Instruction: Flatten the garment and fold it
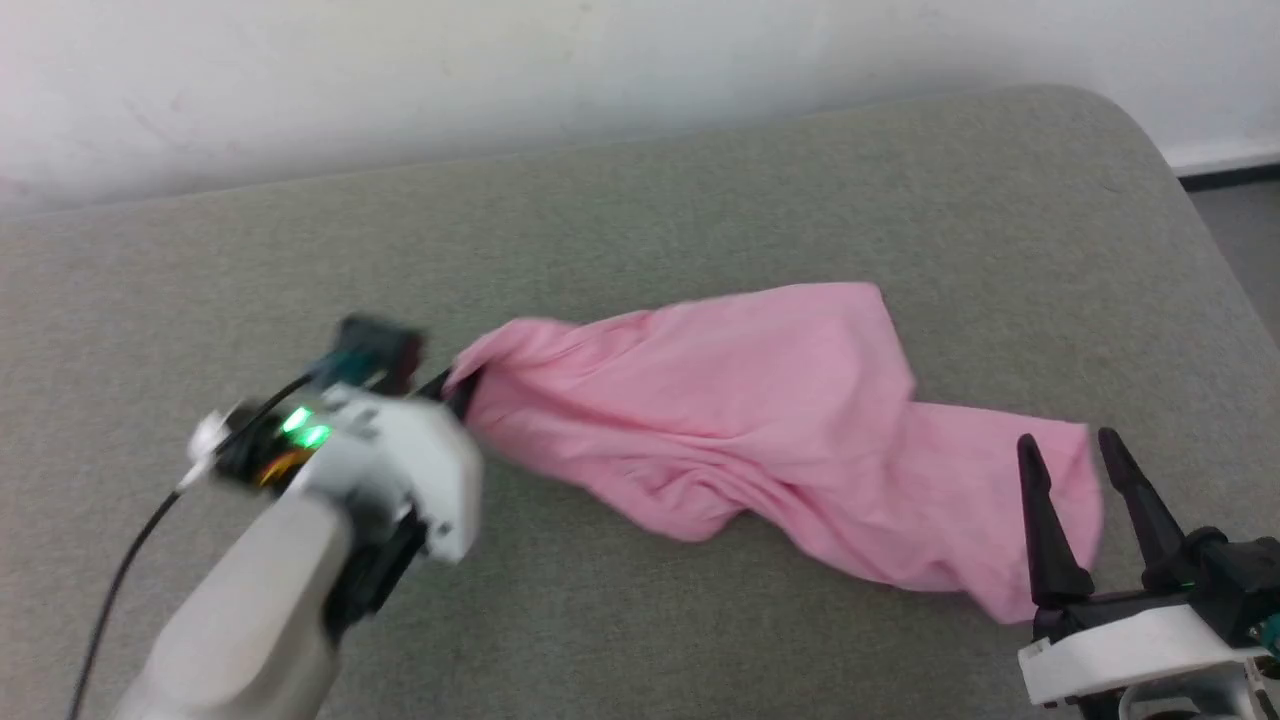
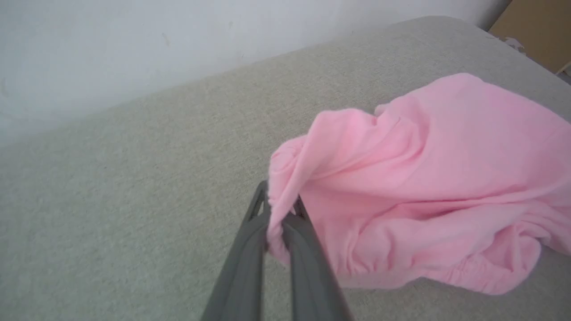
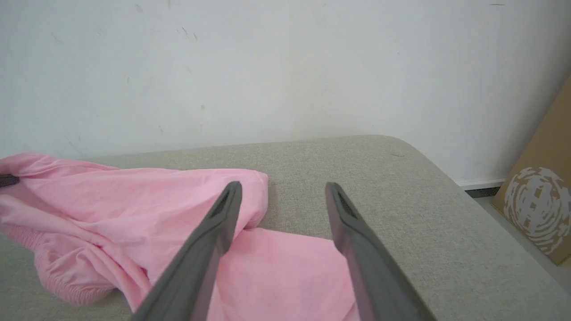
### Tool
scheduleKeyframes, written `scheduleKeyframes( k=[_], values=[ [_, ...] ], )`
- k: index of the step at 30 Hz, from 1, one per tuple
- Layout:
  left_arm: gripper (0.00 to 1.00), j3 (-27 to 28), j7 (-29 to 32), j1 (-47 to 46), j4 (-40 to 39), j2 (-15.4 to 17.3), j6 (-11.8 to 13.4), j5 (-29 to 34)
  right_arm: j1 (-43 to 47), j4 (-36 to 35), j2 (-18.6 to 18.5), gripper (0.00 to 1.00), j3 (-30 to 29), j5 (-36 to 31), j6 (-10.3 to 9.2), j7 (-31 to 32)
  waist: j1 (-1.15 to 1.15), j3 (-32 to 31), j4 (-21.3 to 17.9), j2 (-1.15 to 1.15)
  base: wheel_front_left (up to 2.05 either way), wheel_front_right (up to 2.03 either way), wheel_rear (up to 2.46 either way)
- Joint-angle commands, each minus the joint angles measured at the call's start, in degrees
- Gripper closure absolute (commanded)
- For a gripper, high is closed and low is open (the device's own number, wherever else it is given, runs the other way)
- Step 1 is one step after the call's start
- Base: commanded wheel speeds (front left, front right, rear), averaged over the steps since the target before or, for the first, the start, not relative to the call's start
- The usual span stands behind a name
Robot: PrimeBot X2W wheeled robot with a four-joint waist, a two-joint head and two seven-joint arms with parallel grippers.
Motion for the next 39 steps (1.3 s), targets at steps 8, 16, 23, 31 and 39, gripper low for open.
scheduleKeyframes(
  k=[8, 16, 23, 31, 39],
  values=[
    [1.0, 11.4, 1.6, 27.6, -17.3, 6.4, 15.9, -9.0, 1.4, -0.4, 0.1, 0.0, -0.2, 0.2, -0.04, 0.9, 0.0, -1.0, 3.8, 0.0, 0.0, 0.0, 0.0],
    [0.0, 13.4, -2.9, 32.8, -17.2, 2.7, 15.6, -13.1, -0.4, 0.3, 0.1, 0.0, 1.4, -2.3, -0.04, 3.2, 0.0, -1.1, 6.3, 0.0, 0.0, 0.0, 0.0],
    [0.0, 15.7, -18.5, 27.8, -16.7, 0.7, 13.9, -7.3, -5.5, 4.6, 0.1, 0.0, 3.5, -0.4, -0.04, 6.5, 0.0, -1.8, 8.3, 0.0, 0.0, 0.0, 0.0],
    [0.0, 17.2, -29.3, 24.7, -17.0, -3.0, 13.3, -0.8, -18.6, 20.7, -3.2, 0.0, 9.5, 7.0, -0.04, 18.8, 0.0, -0.7, 10.5, 0.0, 0.0, 0.0, 0.0],
    [0.0, 21.1, -29.7, 24.5, -19.3, -8.9, 9.9, 6.5, -34.1, 36.6, -6.8, 0.0, 18.4, 14.5, -0.04, 29.2, 0.0, 1.6, 14.2, 0.0, 0.0, 0.0, 0.0]
  ],
)
